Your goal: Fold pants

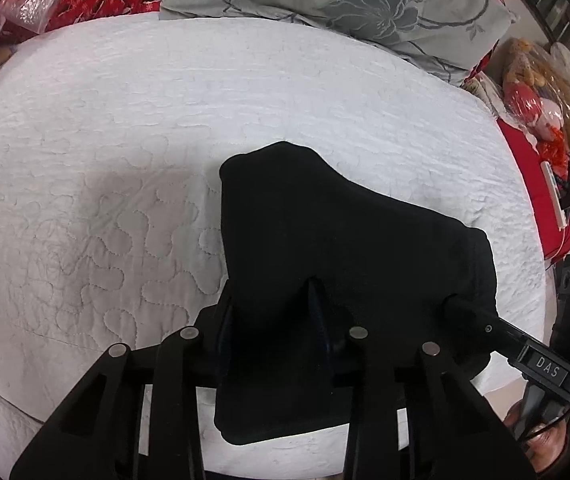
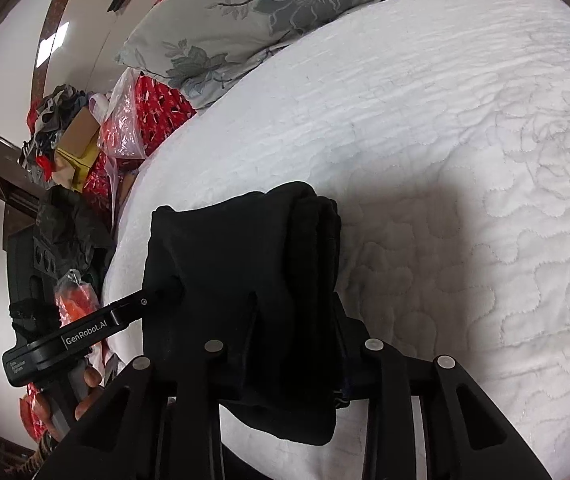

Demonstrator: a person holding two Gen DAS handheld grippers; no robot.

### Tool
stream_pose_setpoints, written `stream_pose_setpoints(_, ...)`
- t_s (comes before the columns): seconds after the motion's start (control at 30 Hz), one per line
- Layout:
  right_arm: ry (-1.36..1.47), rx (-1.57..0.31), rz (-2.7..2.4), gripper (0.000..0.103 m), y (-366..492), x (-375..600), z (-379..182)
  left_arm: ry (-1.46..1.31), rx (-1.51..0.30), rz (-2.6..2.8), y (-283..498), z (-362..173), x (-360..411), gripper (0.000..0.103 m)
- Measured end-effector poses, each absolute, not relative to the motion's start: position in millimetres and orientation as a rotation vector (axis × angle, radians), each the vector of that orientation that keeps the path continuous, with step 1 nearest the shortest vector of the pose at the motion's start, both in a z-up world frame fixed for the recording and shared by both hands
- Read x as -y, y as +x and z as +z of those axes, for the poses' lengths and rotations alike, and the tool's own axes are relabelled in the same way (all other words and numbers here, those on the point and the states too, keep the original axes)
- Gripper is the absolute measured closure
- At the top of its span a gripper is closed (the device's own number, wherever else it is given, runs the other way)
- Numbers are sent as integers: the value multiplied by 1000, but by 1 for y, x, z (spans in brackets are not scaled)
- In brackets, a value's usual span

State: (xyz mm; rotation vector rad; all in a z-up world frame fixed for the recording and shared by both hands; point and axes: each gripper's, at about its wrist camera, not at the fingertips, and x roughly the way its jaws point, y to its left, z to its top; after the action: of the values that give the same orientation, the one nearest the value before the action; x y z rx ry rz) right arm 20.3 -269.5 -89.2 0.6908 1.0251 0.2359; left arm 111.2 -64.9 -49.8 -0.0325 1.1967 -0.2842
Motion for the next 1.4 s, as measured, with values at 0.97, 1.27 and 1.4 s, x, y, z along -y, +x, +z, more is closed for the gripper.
stream_pose_setpoints(0.97,682,-968,187,74,9,250,-53,-427,-1233,-370,108,-47,-14,80)
stream_pose_setpoints(1.27,727,-1040,138,69,20,265,-77,-306,-1263,-420,121,-50,-2,73)
stream_pose_setpoints(1.4,700,-1018,115,66,17,274,-69,-194,-1250,-442,126,-42,9,67)
